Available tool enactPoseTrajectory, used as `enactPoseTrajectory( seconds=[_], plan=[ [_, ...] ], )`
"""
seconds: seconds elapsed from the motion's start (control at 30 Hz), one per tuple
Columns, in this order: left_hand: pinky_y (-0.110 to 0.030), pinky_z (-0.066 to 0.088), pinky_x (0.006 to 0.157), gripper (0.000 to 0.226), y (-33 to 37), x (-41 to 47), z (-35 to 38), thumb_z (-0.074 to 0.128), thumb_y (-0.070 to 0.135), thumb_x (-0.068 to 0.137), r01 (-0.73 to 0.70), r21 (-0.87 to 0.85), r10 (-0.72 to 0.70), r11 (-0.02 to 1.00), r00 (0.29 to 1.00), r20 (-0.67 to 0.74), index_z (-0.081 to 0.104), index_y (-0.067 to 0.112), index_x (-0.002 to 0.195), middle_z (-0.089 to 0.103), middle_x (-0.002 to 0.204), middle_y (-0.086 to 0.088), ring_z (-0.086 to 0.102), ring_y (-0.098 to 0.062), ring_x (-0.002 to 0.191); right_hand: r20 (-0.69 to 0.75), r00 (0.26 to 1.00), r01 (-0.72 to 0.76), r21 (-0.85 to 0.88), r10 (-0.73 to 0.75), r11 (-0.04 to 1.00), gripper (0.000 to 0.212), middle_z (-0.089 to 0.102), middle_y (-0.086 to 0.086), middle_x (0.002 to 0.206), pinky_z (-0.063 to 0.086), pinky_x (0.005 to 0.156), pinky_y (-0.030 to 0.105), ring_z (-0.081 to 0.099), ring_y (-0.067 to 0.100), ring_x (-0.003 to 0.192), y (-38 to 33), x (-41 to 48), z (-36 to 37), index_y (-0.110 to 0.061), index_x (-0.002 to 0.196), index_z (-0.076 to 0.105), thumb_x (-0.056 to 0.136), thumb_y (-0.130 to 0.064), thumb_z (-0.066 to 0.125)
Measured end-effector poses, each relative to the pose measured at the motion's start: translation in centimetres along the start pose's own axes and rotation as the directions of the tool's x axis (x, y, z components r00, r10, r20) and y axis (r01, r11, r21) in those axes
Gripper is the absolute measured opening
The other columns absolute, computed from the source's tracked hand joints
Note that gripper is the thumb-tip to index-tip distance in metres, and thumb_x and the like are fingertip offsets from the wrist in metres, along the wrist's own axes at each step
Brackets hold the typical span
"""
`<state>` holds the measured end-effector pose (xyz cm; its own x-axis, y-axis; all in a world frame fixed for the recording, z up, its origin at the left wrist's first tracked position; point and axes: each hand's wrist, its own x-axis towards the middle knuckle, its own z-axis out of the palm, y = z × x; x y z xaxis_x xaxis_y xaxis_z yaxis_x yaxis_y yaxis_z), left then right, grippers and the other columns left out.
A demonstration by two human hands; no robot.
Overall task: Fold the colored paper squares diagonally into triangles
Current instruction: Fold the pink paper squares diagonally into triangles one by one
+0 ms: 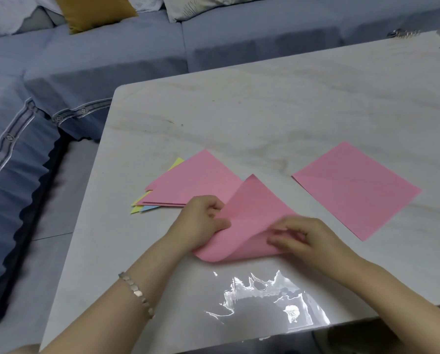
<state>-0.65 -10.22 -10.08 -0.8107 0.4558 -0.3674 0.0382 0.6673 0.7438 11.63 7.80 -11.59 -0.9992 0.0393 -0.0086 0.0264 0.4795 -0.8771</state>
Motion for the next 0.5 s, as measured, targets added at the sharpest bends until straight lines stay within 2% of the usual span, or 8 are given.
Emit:
enactPoseTrajectory(
  seconds=[0.1, 0.17, 0.2, 0.27, 0.33, 0.4, 0.43, 0.5],
  plan=[
    [-0.022, 0.035, 0.059, 0.027, 0.0, -1.3, 0.0, 0.068, 0.005, 0.076, -0.110, -0.003, 0.110, 0.994, 0.993, 0.040, 0.061, 0.030, 0.067, 0.055, 0.063, 0.005, 0.043, -0.008, 0.057, -0.146, 0.989, -0.001, -0.061, -0.008, 0.998, 0.009, 0.047, -0.028, 0.119, 0.027, 0.090, 0.000, 0.042, -0.015, 0.110, 0.2, 0.8, -0.1, -0.045, 0.074, 0.057, 0.078, -0.050, 0.062],
    [-0.024, 0.038, 0.062, 0.026, -0.1, -2.2, -0.1, 0.060, 0.004, 0.081, -0.138, -0.013, 0.138, 0.990, 0.983, 0.117, 0.066, 0.027, 0.071, 0.063, 0.067, -0.001, 0.048, -0.008, 0.060, -0.201, 0.979, -0.035, -0.041, 0.026, 0.999, 0.014, 0.044, -0.027, 0.121, 0.024, 0.089, -0.004, 0.040, -0.015, 0.114, -0.4, 1.2, -0.4, -0.042, 0.070, 0.060, 0.077, -0.035, 0.069],
    [-0.025, 0.040, 0.063, 0.024, -0.3, -2.6, -0.2, 0.056, 0.004, 0.082, -0.138, -0.026, 0.140, 0.990, 0.978, 0.157, 0.068, 0.024, 0.074, 0.067, 0.072, -0.007, 0.050, -0.010, 0.062, -0.214, 0.976, -0.052, -0.016, 0.047, 0.999, 0.018, 0.051, -0.026, 0.117, 0.026, 0.086, -0.004, 0.044, -0.016, 0.109, -0.8, 1.4, -0.5, -0.040, 0.067, 0.061, 0.076, -0.028, 0.071],
    [-0.027, 0.041, 0.063, 0.020, -0.4, -3.4, -0.3, 0.052, 0.010, 0.079, -0.108, -0.040, 0.114, 0.993, 0.971, 0.210, 0.069, 0.021, 0.078, 0.069, 0.081, -0.015, 0.051, -0.013, 0.064, -0.202, 0.976, -0.074, 0.067, 0.086, 0.995, 0.021, 0.066, -0.023, 0.089, 0.035, 0.075, 0.000, 0.057, -0.012, 0.087, -1.5, 1.6, -0.5, -0.037, 0.065, 0.065, 0.074, -0.021, 0.074],
    [-0.024, 0.038, 0.056, 0.015, -0.2, -3.8, -0.5, 0.054, 0.022, 0.081, -0.079, -0.037, 0.085, 0.996, 0.978, 0.191, 0.068, 0.019, 0.077, 0.063, 0.070, -0.016, 0.046, -0.013, 0.059, -0.209, 0.971, -0.094, 0.106, 0.114, 0.990, 0.019, 0.066, -0.020, 0.066, 0.037, 0.061, 0.005, 0.057, -0.006, 0.065, -1.9, 1.7, -0.2, -0.031, 0.062, 0.066, 0.073, -0.019, 0.075],
    [-0.021, 0.035, 0.053, 0.027, 0.4, -4.1, -0.8, 0.051, 0.034, 0.090, -0.063, -0.030, 0.066, 0.998, 0.991, 0.114, 0.065, 0.017, 0.073, 0.056, 0.063, -0.002, 0.044, -0.012, 0.056, -0.230, 0.964, -0.104, 0.126, 0.131, 0.987, 0.019, 0.061, -0.020, 0.055, 0.036, 0.053, 0.007, 0.053, -0.004, 0.054, -2.4, 1.6, 0.1, -0.026, 0.058, 0.065, 0.073, -0.016, 0.075],
    [-0.022, 0.039, 0.058, 0.032, 0.7, -4.2, -0.9, 0.048, 0.040, 0.091, -0.080, -0.042, 0.083, 0.996, 0.993, 0.086, 0.065, 0.018, 0.076, 0.059, 0.067, 0.005, 0.048, -0.010, 0.059, -0.236, 0.962, -0.104, 0.141, 0.135, 0.985, 0.020, 0.061, -0.019, 0.054, 0.035, 0.051, 0.007, 0.052, -0.003, 0.052, -2.7, 1.6, 0.3, -0.024, 0.058, 0.065, 0.072, -0.015, 0.076],
    [-0.017, 0.043, 0.067, 0.021, 1.7, -4.6, -0.8, 0.054, 0.043, 0.087, -0.113, -0.096, 0.117, 0.989, 0.992, 0.039, 0.065, 0.027, 0.083, 0.062, 0.072, 0.014, 0.054, 0.000, 0.065, -0.254, 0.957, -0.095, 0.179, 0.140, 0.979, 0.020, 0.063, -0.018, 0.057, 0.037, 0.052, 0.006, 0.054, -0.003, 0.054, -3.3, 1.7, 0.5, -0.025, 0.059, 0.065, 0.069, -0.012, 0.078]
  ],
)
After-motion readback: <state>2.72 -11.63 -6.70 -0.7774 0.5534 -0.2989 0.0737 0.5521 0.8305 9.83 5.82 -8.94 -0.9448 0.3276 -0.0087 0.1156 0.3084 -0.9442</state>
